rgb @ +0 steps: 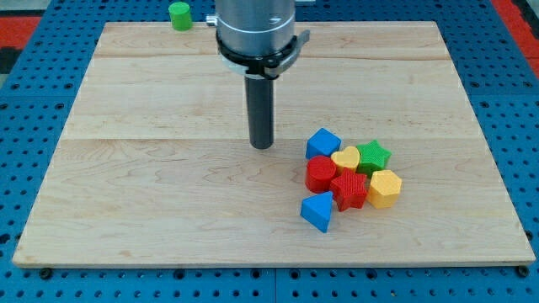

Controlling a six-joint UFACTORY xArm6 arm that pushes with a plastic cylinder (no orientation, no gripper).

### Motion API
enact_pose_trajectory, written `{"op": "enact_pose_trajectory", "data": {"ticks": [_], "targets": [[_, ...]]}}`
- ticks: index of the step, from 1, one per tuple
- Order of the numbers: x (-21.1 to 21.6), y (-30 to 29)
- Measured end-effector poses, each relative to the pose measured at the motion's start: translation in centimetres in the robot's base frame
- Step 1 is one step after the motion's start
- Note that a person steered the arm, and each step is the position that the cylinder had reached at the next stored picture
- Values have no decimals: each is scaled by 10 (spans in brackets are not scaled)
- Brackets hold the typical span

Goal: Slide the blue cube into the yellow heart

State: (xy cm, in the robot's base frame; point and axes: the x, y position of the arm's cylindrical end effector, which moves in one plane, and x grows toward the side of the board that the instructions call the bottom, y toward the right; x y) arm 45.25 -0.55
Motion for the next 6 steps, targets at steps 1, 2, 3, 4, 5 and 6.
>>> {"op": "enact_pose_trajectory", "data": {"ticks": [1, 2, 3, 4, 5, 6], "targets": [[0, 21], [1, 38], [1, 55], [2, 67], [3, 65], [2, 58]]}}
